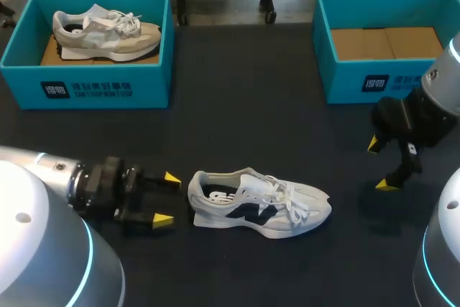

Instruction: Take the shoe out of the shoebox, open the shoe tongue, remove and reinsert the insole, then place the shoe into the shoebox

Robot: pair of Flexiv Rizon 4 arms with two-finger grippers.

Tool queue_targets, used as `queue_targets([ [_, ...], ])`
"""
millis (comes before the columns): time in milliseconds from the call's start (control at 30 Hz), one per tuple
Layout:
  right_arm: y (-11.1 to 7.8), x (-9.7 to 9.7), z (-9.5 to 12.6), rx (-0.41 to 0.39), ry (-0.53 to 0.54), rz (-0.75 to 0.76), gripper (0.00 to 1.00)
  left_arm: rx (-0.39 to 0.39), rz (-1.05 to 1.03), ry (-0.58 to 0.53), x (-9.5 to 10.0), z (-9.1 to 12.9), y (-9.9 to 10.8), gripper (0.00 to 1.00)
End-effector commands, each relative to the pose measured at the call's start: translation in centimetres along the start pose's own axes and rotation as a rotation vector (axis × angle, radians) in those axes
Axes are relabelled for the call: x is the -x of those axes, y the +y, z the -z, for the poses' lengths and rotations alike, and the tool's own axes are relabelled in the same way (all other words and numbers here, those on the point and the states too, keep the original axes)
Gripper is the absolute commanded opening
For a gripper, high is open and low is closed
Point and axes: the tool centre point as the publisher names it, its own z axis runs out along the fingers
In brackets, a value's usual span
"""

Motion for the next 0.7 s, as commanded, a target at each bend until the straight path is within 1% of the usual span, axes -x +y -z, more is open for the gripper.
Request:
queue_targets([
  [33, 0.0, -0.1, -0.1, -0.002, -0.002, -0.001, 1.0, -0.007, 0.005, -0.008, 0.0, -0.9, 0.1, 1.0],
  [333, 0.0, -0.1, -0.1, -0.002, -0.002, -0.001, 1.0, -0.018, 0.016, -0.002, -0.2, -2.1, -0.2, 1.0],
  [700, 0.0, -0.1, -0.1, -0.002, -0.002, -0.001, 1.0, -0.014, 0.021, -0.033, 0.5, -3.4, -0.6, 1.0],
])
